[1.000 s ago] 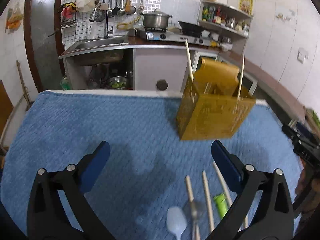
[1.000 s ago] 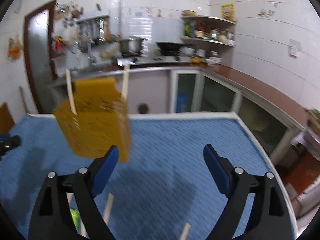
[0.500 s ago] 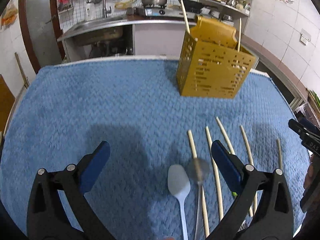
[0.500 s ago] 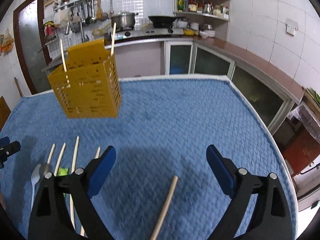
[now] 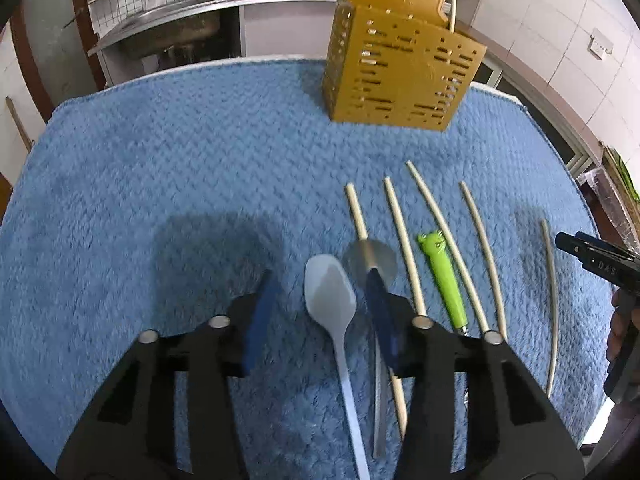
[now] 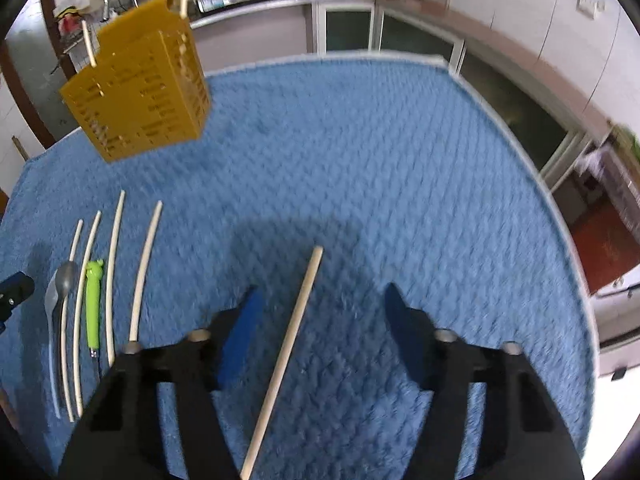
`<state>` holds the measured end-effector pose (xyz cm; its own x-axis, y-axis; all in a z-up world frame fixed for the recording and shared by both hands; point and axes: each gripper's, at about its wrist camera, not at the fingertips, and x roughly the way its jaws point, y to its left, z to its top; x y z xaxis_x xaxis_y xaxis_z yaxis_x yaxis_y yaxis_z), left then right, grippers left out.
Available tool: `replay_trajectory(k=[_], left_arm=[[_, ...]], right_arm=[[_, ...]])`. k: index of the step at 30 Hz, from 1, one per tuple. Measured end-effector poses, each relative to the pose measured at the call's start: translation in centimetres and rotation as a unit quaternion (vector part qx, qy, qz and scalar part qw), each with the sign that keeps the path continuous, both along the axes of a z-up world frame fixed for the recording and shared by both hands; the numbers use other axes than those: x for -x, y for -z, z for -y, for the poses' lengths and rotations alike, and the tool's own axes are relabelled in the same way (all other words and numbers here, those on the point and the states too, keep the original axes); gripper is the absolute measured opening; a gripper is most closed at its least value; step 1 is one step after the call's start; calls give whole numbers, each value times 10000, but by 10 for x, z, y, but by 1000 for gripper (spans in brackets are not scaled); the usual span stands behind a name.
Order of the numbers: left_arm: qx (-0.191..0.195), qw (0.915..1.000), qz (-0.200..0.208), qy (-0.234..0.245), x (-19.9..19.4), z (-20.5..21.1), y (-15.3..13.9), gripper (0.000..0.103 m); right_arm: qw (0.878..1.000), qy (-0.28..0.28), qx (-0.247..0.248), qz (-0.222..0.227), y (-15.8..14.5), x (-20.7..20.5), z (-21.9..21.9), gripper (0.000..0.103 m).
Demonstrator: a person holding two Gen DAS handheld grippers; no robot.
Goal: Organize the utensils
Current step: 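Grasp another wooden chopstick with the right tool while the left tool approaches the white spoon, then close the left tool on the white plastic spoon while the right tool holds the chopstick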
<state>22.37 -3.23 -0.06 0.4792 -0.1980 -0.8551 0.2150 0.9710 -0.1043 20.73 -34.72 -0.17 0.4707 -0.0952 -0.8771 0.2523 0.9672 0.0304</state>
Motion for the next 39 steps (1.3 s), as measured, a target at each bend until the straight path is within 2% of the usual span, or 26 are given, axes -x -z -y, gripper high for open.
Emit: replay_trajectory(k=[6,14,19,28,31,33,39], left_arm=[[11,9996,-278,-45,-3,-2,11,25],[211,9981,-570,-82,-10,-1,17,23],[97,9973,-731,-70,-16,7,26,23],[237,9951,-949,-127,-24,6,30,27],[254,9947,-992,-122,-25,4,30,27],[224,9946,-1003,-119,-26,6,30,27],[17,9952,-974,-124,-29,17,35,30]], right_arm=[[9994,15,-51,-339,16,-9,-3,30],[9983,82,-260,-521,23,-19,-2,30],[9976,35,-248,-643,24,-27,-1,30],[9964,21,-308,-784,28,-44,0,31],[9963,21,-297,-805,29,-48,-2,28],[9963,26,-343,-794,28,-48,-2,20],[9965,59,-325,-769,27,-48,-2,16]])
